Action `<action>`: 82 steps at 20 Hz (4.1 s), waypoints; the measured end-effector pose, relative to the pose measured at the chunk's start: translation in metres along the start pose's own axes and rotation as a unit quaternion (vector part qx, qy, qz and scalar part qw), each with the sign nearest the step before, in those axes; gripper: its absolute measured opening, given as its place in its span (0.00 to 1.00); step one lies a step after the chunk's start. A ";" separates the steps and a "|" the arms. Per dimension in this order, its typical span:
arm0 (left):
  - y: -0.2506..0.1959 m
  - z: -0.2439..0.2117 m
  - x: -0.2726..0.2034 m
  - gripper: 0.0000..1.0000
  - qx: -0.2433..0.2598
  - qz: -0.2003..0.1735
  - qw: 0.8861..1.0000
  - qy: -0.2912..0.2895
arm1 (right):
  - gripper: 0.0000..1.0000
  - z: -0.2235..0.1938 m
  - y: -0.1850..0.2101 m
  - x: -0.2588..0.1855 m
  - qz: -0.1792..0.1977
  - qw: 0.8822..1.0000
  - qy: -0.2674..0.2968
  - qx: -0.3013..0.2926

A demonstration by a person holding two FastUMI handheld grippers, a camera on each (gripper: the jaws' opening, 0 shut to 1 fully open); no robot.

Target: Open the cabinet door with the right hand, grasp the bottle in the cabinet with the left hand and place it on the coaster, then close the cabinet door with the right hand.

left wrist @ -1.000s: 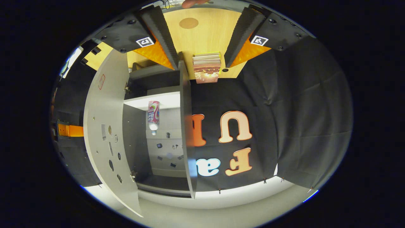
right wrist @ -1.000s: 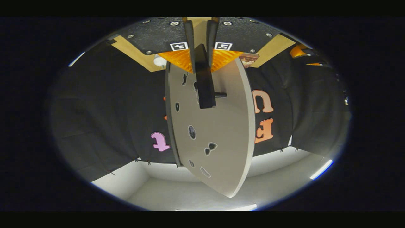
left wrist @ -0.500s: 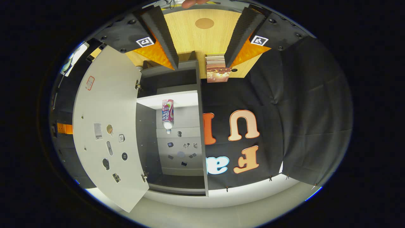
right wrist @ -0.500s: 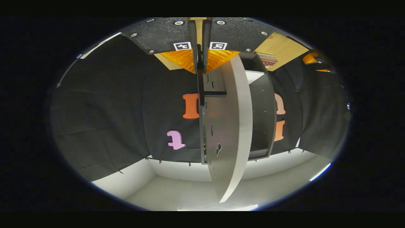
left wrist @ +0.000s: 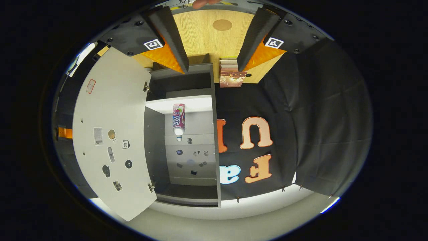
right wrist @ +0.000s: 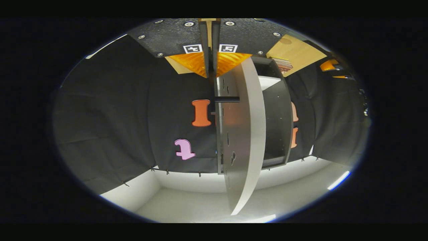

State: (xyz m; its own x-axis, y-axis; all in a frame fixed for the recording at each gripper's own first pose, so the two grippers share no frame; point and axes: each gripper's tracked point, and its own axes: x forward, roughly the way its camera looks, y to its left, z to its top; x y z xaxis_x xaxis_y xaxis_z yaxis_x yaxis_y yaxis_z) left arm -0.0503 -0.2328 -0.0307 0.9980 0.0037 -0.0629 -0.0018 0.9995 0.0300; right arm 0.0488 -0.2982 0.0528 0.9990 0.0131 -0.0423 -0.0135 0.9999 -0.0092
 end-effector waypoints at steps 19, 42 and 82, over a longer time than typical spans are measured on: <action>-0.105 0.074 0.208 0.95 -0.003 -0.079 0.995 -0.061 | 0.04 0.035 0.110 -0.054 -0.009 0.998 -0.060 -0.031; -0.183 0.086 0.419 0.86 0.004 -0.123 0.991 -0.059 | 0.05 0.008 0.118 0.032 -0.085 0.996 -0.004 -0.009; 0.037 -0.326 0.161 0.85 0.027 0.022 0.990 0.140 | 0.05 -0.174 0.207 -0.061 0.076 0.974 0.211 0.004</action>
State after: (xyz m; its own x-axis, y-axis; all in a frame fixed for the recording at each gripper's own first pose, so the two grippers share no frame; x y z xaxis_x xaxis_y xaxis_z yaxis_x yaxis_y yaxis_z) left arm 0.0895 -0.1855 -0.3646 0.9407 0.0627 -0.3335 -0.0338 0.9952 0.0917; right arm -0.0222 -0.0940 -0.1201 0.8790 0.1581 -0.4499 -0.1582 0.9867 0.0376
